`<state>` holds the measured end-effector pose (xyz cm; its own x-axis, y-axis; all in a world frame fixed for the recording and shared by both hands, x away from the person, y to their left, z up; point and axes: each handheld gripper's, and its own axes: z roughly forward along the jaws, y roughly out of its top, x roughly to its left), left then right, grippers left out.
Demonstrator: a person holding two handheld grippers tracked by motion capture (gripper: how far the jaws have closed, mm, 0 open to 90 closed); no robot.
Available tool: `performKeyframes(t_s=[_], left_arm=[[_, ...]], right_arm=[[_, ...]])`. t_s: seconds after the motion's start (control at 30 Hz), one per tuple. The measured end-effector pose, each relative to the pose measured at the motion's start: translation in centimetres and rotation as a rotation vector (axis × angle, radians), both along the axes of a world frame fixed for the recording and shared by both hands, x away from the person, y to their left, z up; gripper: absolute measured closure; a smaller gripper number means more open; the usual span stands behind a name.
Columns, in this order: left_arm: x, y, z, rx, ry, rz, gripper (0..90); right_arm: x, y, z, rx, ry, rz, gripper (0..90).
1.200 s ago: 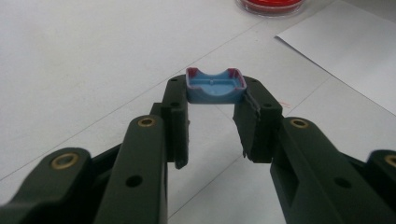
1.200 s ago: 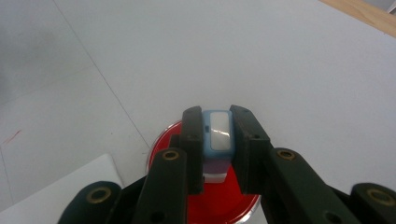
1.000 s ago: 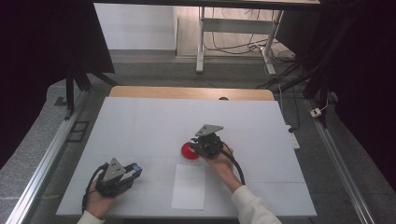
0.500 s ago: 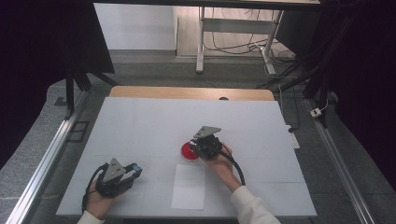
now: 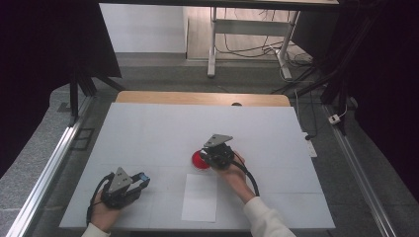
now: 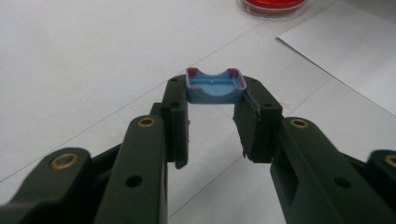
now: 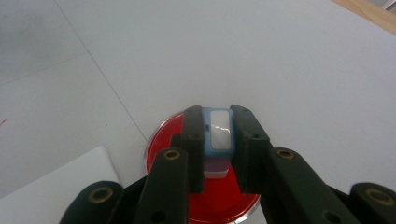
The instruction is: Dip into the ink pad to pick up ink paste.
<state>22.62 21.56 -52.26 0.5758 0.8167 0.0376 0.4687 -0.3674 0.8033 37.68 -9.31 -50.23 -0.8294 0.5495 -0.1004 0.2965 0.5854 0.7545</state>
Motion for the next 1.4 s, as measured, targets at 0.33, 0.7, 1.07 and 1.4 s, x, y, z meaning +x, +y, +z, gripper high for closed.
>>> performKeyframes(t_s=[0.33,0.7,1.07,1.4], left_arm=[[0.0,0.0,0.0,0.002,-0.002,0.001,65.7],[0.0,0.0,0.0,0.004,-0.005,-0.001,65.6],[0.0,-0.2,0.0,0.008,-0.006,-0.002,65.6],[0.0,-0.1,0.0,0.009,-0.006,-0.001,65.6]], right_arm=[[0.0,-0.1,0.2,0.002,0.007,0.002,75.3],[0.1,-0.6,0.6,0.046,0.009,-0.011,75.1],[-0.8,-0.9,2.9,0.099,-0.038,0.002,75.1],[-1.2,-0.9,3.9,0.112,-0.057,0.016,75.0]])
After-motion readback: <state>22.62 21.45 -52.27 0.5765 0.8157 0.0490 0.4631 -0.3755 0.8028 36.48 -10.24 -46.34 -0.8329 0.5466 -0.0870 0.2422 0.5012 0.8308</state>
